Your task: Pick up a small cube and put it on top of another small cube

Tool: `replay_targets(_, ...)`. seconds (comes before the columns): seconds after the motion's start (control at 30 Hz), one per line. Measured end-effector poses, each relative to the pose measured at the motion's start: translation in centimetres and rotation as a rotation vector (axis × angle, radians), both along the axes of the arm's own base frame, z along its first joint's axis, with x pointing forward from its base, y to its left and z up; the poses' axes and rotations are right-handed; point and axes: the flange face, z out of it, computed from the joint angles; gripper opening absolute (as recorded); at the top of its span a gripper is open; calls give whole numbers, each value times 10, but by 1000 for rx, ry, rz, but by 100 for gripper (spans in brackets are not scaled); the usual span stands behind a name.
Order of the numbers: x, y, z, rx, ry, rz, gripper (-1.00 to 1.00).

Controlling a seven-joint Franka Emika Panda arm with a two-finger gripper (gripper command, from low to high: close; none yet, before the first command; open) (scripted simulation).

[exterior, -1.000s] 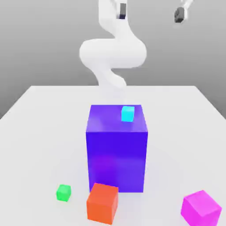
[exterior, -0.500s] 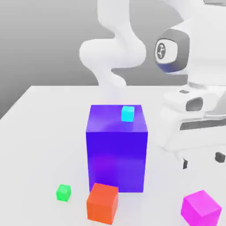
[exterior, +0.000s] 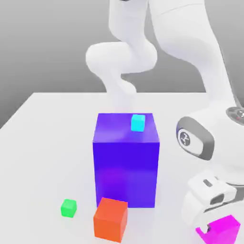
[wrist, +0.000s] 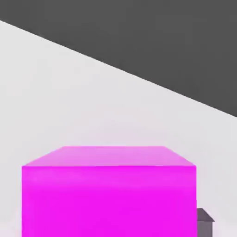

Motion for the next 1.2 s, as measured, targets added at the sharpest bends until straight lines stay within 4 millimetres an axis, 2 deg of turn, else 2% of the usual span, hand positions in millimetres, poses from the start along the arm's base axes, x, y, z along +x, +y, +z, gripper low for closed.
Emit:
replay_targets(0.07, 1, 0, 15, -1, 0, -1, -100)
replay_targets(0.17, 1, -1, 53, -2, 2, 1, -100)
replay_targets(0.2, 6, -13, 57, -19, 11, -1, -100)
replay_targets(0.33, 20, -84, 68, -39, 26, -262, -100)
replay_targets(0.5, 19, -173, 78, -40, 33, -680, -100)
replay_targets(0.67, 1, -258, 87, -40, 39, -1104, -100)
replay_targets(0.83, -33, -337, 92, -39, 42, -1533, -100)
replay_targets(1.07, -74, -376, 99, -3, 6, -2007, -100)
replay_targets(1.13, -79, -384, 86, -2, -1, -2065, -100)
replay_targets(1.2, -77, -379, 66, -3, -4, -2061, -100)
